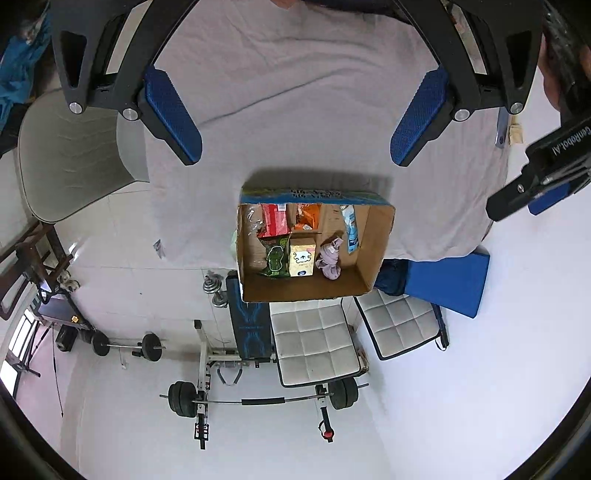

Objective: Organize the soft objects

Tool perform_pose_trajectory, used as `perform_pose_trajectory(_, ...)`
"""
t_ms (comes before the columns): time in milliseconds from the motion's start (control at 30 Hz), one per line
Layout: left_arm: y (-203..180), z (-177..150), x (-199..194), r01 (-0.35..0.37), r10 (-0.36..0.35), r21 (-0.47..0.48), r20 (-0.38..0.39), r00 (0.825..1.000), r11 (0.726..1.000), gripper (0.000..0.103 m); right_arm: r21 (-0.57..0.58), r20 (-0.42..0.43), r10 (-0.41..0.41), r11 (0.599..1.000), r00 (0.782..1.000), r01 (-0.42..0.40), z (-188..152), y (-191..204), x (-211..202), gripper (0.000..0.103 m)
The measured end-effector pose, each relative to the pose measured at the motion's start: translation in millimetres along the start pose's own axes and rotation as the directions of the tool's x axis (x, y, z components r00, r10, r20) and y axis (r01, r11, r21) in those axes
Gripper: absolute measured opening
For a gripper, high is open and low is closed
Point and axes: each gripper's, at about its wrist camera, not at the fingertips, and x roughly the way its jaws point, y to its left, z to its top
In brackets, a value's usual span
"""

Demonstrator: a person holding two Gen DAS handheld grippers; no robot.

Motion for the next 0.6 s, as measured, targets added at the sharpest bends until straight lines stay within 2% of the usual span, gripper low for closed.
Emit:
perform_pose_trajectory(233, -3, -2, -5, -0.015, 0.015, 0.018, 0.015, 1.0, 1.0, 0.102, -0.002, 0.005, -0.02, 1.0, 1.0, 0.02, -6, -1, -15, 0.103)
perform_pose_trajectory(433, -3, -1, 1, -0.006, 0.006, 0.012, 0.017, 1.0, 1.0, 0.102, -0.004, 0.071, -0.066, 0.998, 0.995, 0.067, 9, 2, -21, 0.103)
perform_pose_trajectory(600, -2, 4, 1, -0.036, 0.035, 0.008, 0.053, 0.998, 0.999, 0.102, 0.0, 0.126, -0.093, 0.996, 0.988, 0.094, 25, 4, -23, 0.103)
